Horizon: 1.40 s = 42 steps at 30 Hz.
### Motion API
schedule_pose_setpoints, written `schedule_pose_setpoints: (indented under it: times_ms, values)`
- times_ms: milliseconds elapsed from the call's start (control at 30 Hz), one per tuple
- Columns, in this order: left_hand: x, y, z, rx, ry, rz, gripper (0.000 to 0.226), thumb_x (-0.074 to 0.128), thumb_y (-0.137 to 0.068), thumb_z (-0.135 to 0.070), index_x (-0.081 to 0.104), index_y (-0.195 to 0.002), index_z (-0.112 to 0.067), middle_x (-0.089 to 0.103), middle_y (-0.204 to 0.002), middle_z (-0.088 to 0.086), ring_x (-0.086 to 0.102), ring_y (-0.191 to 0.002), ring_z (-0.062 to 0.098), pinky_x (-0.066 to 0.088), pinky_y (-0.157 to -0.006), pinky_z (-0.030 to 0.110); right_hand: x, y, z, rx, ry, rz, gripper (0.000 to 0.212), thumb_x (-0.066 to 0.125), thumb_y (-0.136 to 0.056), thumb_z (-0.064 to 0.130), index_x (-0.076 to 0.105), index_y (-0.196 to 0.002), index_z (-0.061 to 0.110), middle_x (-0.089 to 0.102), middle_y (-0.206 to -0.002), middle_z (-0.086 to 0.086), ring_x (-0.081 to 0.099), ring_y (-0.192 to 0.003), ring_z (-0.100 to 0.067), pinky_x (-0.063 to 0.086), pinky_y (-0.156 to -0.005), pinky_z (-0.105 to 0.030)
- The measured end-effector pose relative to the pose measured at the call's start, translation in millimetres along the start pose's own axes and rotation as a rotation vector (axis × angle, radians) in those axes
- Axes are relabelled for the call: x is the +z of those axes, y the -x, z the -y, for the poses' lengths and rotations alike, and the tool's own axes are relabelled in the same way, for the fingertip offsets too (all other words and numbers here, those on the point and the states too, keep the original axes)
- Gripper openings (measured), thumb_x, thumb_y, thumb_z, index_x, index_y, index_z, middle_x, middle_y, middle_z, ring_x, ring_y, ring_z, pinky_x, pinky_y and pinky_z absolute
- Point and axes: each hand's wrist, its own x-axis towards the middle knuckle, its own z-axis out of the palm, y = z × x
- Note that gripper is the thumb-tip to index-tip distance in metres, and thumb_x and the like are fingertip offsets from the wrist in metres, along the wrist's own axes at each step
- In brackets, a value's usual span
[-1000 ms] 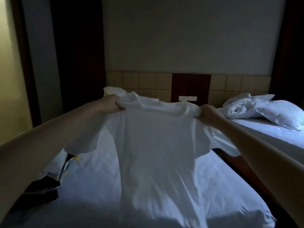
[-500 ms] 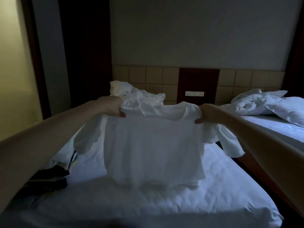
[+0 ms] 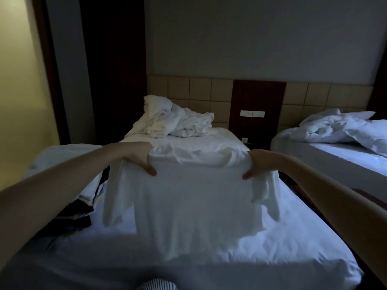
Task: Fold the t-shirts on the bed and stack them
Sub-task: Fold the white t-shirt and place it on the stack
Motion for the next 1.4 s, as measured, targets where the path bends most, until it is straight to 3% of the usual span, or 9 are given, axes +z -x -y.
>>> schedule_pose_setpoints:
  times_ms: [100, 233, 367, 567, 767, 933, 1167, 1267, 1400]
  values:
    - [11.3, -8.8, -0.9, 0.003, -0.028, -0.059, 0.045, 0.072, -0.081, -0.035, 0.058, -0.115, -0.010, 0.060, -0.113, 0.007, 0.051, -0.089, 0.016, 0.038, -0.070, 0.023, 10.8, -6.8, 2.3, 0.028, 0.129, -0.112, 0.042, 0.062, -0.087, 0.030, 0.056, -0.120, 0.004, 0.059, -0.117, -0.011, 0.057, -0.100, -0.023, 0.044, -0.086, -0.028]
    - [10.3, -0.3, 9.3, 0.004, 0.447, 0.036, 0.038, 0.066, -0.088, -0.023, 0.055, -0.123, -0.013, 0.058, -0.116, 0.003, 0.054, -0.103, 0.016, 0.041, -0.084, 0.024, 18.2, -9.0, -5.5, 0.011, -0.240, -0.131, 0.026, 0.062, -0.089, 0.020, 0.062, -0.106, 0.000, 0.056, -0.093, -0.006, 0.053, -0.088, -0.019, 0.039, -0.062, -0.017]
    - [16.6, 4.1, 13.6, 0.018, 0.425, 0.056, 0.036, 0.066, -0.087, -0.031, 0.057, -0.119, -0.017, 0.057, -0.100, -0.010, 0.054, -0.091, 0.007, 0.042, -0.075, 0.019, 23.9, -11.4, -12.4, 0.007, -0.504, 0.039, 0.039, 0.069, -0.084, 0.024, 0.060, -0.117, 0.006, 0.064, -0.110, -0.009, 0.060, -0.102, -0.023, 0.048, -0.090, -0.033]
    - [40.2, -5.9, 28.0, -0.041, 0.145, 0.198, 0.045, 0.078, -0.074, -0.038, 0.062, -0.109, -0.015, 0.065, -0.104, 0.000, 0.063, -0.094, 0.016, 0.052, -0.085, 0.029, 44.4, -26.5, -5.3, 0.023, -0.233, 0.147, 0.054, 0.074, -0.077, 0.029, 0.054, -0.124, 0.014, 0.062, -0.117, -0.006, 0.060, -0.105, -0.021, 0.048, -0.092, -0.031]
    - [66.3, -59.3, 41.1, -0.015, 0.169, 0.083, 0.027, 0.077, -0.077, -0.030, 0.061, -0.094, -0.015, 0.062, -0.092, 0.002, 0.059, -0.081, 0.018, 0.044, -0.071, 0.026, 68.0, -83.4, -2.8, -0.016, -0.067, -0.087, 0.052, 0.071, -0.081, 0.022, 0.053, -0.128, 0.008, 0.058, -0.126, -0.013, 0.054, -0.114, -0.028, 0.040, -0.092, -0.032]
    - [46.5, -137.5, 71.4, -0.090, 0.104, -0.154, 0.038, 0.074, -0.078, -0.036, 0.063, -0.102, -0.009, 0.064, -0.098, 0.007, 0.060, -0.087, 0.023, 0.046, -0.073, 0.031, 61.0, -174.3, -2.9, 0.045, 0.030, -0.304, 0.037, 0.060, -0.088, 0.035, 0.051, -0.115, 0.012, 0.061, -0.116, -0.010, 0.058, -0.105, -0.031, 0.043, -0.076, -0.036]
    - [-9.8, -223.4, 101.1, -0.119, 0.079, -0.897, 0.015, 0.055, -0.088, -0.029, 0.056, -0.097, -0.017, 0.061, -0.082, 0.006, 0.061, -0.077, 0.031, 0.051, -0.065, 0.039, 6.2, -277.6, 16.0, 0.002, 0.208, -0.890, 0.029, 0.046, -0.089, 0.003, 0.051, -0.117, 0.005, 0.060, -0.111, -0.017, 0.057, -0.101, -0.036, 0.040, -0.079, -0.041]
    - [26.0, -236.6, 113.5, -0.119, -0.034, -0.893, 0.023, 0.060, -0.087, -0.030, 0.058, -0.106, -0.017, 0.064, -0.093, 0.009, 0.061, -0.088, 0.031, 0.048, -0.075, 0.040, 36.0, -292.2, 11.2, 0.002, 0.250, -0.730, 0.039, 0.048, -0.089, 0.009, 0.046, -0.128, 0.011, 0.055, -0.123, -0.015, 0.052, -0.111, -0.035, 0.037, -0.087, -0.042]
    - [140.7, -228.3, 142.2, -0.013, -0.043, -0.307, 0.043, 0.067, -0.083, -0.038, 0.052, -0.122, -0.029, 0.059, -0.118, 0.004, 0.059, -0.103, 0.025, 0.050, -0.085, 0.035, 145.7, -276.6, -14.2, 0.042, 0.034, -0.138, 0.068, 0.060, -0.087, 0.035, 0.027, -0.145, 0.025, 0.038, -0.146, -0.004, 0.042, -0.130, -0.025, 0.032, -0.104, -0.036]
